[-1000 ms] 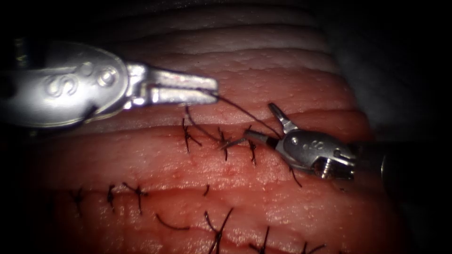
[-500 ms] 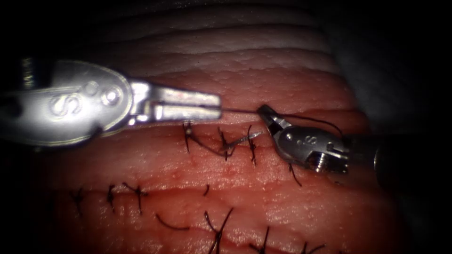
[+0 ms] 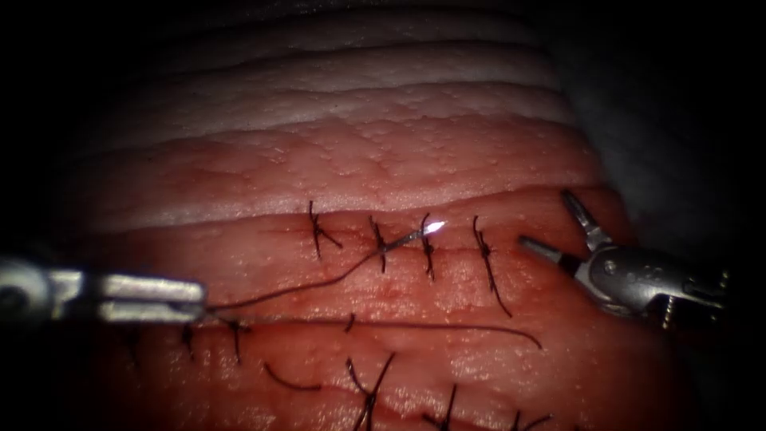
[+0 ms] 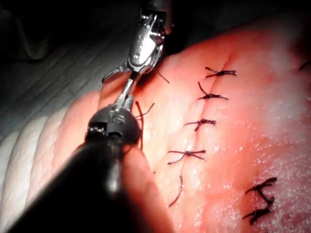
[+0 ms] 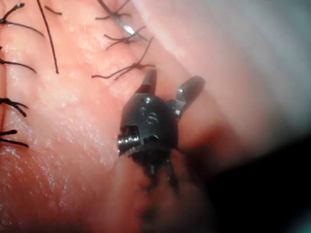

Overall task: Wound Closure
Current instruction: Put down the suture

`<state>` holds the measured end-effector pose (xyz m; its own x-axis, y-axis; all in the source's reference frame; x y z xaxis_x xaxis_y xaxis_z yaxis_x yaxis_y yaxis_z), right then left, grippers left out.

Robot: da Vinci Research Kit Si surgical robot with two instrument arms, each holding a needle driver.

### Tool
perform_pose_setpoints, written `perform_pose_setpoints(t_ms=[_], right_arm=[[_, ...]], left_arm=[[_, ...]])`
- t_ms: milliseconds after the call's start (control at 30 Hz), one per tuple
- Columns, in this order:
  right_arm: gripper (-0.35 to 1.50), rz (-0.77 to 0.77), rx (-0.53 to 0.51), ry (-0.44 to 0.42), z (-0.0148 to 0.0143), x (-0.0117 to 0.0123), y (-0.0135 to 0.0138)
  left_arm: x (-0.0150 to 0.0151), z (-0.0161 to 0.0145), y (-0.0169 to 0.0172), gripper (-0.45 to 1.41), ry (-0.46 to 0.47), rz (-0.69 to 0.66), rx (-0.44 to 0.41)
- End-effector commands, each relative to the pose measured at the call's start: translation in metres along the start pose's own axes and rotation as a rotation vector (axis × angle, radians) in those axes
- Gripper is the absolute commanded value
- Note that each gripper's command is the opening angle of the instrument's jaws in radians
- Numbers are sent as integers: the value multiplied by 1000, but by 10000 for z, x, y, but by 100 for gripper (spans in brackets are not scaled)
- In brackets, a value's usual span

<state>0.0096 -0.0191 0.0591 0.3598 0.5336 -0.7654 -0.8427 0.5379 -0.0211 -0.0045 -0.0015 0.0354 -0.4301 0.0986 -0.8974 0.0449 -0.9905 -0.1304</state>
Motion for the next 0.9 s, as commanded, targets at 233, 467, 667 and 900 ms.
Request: perform_pose_setpoints(t_ms=[233, 467, 667, 900], right_arm=[[110, -11, -67, -18, -11, -22, 25], [121, -11, -89, -15, -2, -23, 11], [121, -10, -89, -17, 0, -22, 8], [121, -11, -90, -19, -1, -24, 6]], left_arm=[[-19, -57, -15, -45, -24, -3, 34], [-91, -93, -91, -45, -92, -71, 226], [-127, -92, -128, -45, -170, -100, 396], [-164, -70, -149, -45, -243, -106, 437]])
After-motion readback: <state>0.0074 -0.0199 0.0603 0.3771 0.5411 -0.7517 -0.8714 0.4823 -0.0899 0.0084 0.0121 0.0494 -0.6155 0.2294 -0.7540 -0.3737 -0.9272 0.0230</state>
